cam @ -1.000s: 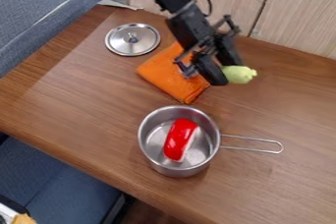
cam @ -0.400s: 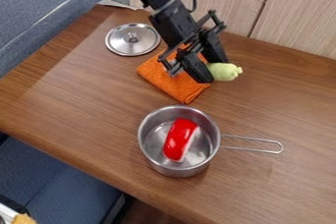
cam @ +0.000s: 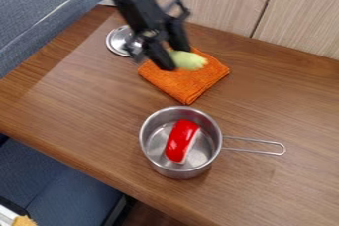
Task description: Move the yellow spoon to the middle left side of the table
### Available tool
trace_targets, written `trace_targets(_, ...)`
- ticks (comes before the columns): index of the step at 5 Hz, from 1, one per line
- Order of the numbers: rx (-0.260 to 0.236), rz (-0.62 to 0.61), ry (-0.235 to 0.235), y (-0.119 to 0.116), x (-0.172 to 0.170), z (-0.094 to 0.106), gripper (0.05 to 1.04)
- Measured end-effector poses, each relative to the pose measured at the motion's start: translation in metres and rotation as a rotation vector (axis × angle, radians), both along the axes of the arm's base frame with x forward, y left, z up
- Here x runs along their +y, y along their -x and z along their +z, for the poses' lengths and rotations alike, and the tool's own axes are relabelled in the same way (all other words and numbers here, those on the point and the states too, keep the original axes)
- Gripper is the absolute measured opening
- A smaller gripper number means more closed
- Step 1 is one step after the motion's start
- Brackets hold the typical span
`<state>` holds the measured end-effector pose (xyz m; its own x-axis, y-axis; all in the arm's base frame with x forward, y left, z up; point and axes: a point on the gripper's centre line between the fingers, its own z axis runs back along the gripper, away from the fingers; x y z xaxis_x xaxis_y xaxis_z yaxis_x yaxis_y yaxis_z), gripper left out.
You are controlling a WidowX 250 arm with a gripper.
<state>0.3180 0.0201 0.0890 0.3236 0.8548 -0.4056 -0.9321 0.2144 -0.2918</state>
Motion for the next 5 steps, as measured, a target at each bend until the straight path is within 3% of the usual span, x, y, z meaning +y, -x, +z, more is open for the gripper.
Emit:
trace_targets(1,0.018,0.040,-0.075,0.006,0.025,-0.007,0.416)
trace_targets(2,0.005,0.109,-0.163,0.008,0.062,-0.015,0.416)
trace_targets(3,0.040,0.124,-0.221,0.021,0.083,-0.039,0.416)
trace_targets(5,0.075,0.114,-0.314,0.032,0.093,-0.066,0.416)
